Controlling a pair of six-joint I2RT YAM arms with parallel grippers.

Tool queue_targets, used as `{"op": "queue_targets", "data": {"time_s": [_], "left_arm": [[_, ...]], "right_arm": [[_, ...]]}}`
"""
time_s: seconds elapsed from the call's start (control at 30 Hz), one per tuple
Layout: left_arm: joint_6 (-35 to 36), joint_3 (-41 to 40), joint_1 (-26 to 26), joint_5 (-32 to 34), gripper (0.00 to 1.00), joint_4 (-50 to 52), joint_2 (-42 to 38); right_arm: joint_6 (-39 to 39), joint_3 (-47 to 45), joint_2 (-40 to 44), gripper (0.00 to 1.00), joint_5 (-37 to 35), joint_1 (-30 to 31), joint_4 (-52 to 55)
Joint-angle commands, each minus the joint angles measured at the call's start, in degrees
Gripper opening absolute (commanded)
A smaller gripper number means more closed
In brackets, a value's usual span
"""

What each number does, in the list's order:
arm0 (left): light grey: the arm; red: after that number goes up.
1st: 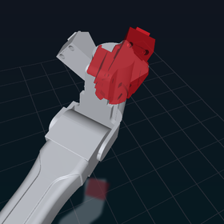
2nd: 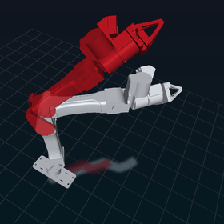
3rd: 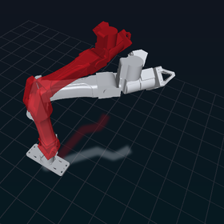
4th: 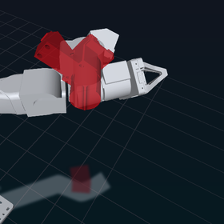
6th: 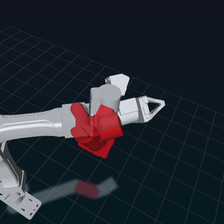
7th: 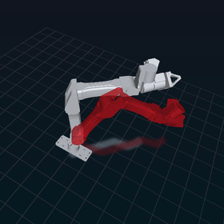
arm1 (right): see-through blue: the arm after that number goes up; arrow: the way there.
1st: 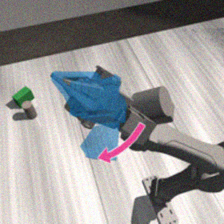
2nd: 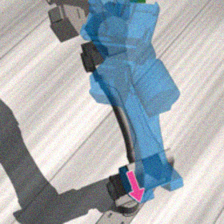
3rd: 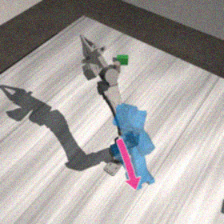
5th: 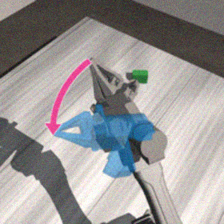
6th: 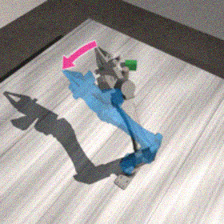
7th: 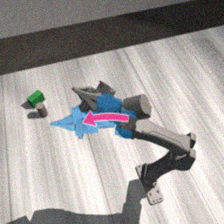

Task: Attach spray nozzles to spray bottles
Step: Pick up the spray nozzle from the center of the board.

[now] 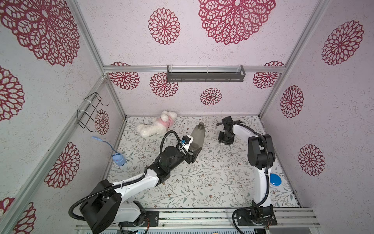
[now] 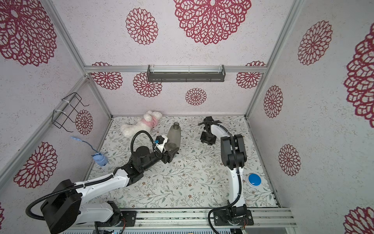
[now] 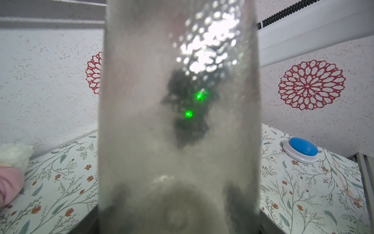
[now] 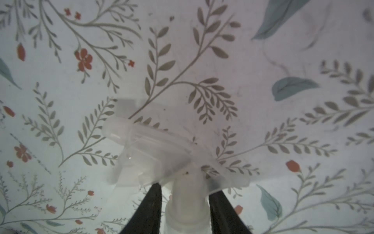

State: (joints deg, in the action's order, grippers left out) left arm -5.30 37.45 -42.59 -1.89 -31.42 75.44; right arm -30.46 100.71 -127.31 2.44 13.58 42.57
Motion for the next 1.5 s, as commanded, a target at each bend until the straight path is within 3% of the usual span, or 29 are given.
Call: {"op": "queue_targets", "data": {"time_s": [0.0,0.13,0.33,0.5,0.73,1.0,1.47], "left_arm": [[1.69,-0.69,-0.04,0.74,0.67,-1.36,-1.27],[1.78,-0.54,-0.04,1.1,0.67,-1.23,-1.43],[0.68,-0.27,-0.04,0.84,0.67,-1.4,-1.43],[-0.33,-0.4,-0.13,0.58,0.67,-1.01,-1.5],[-2.45,-1.62,-0.35,-0.33,0.66,-0.52,-2.82],[-3.38,-2.91,-1.44,-0.71,0.65,-1.51,-3.45],[-3.16,-2.12,-1.97,-1.23,0.65,-2.04,-3.28]], "right_arm": [[0.45,0.95,0.22,0.35,0.18,-0.27,0.09],[0.37,-3.39,4.48,0.29,0.25,-0.19,-4.3],[0.49,-13.88,19.0,0.28,-0.64,1.22,-18.32],[2.3,-23.85,34.89,0.28,-4.44,5.79,-35.47],[12.48,-31.01,50.84,0.28,-13.15,15.82,-58.33],[16.3,-28.43,56.64,0.27,-13.32,21.39,-70.48],[18.38,-22.22,53.08,0.26,-11.2,27.97,-76.58]]}}
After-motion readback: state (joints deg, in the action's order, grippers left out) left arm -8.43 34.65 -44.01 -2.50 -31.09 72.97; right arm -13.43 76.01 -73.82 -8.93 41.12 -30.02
